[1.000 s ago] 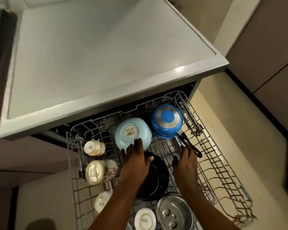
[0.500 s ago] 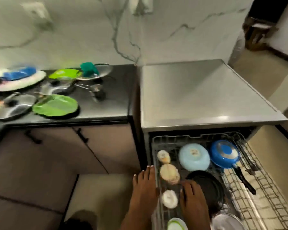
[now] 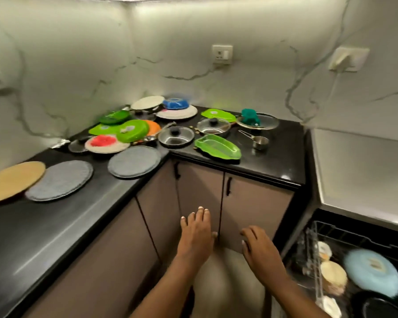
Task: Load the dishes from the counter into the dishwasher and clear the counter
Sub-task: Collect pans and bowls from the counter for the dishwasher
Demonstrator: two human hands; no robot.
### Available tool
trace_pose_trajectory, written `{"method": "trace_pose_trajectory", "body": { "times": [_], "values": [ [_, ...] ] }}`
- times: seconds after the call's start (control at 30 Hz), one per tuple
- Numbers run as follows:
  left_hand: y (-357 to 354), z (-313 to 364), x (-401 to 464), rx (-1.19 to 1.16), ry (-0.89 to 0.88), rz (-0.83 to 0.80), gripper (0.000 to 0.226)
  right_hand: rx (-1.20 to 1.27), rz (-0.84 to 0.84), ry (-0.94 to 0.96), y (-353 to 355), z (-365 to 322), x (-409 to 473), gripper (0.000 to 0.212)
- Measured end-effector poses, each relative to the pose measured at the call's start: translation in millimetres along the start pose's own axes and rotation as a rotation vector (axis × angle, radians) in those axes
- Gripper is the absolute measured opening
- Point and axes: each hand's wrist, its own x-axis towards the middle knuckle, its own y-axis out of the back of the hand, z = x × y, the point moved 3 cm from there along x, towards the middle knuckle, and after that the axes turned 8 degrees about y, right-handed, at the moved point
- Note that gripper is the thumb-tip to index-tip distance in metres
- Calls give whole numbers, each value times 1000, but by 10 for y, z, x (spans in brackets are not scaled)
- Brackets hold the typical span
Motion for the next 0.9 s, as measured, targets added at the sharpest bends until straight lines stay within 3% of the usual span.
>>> {"method": "trace_pose_trajectory", "body": {
  "times": [0.37,0.8,0.9],
  "values": [
    [634,-1307,341,34,275,60,69,106,23,231,-183,-709,1032,20],
    [616,-1433,1863,16,314,190,50,134,63,388,-554,-114,2891,18],
    [587,-1395,2387,-5,360,208,57,190,78,402,-644,74,3329,19]
  ]
}}
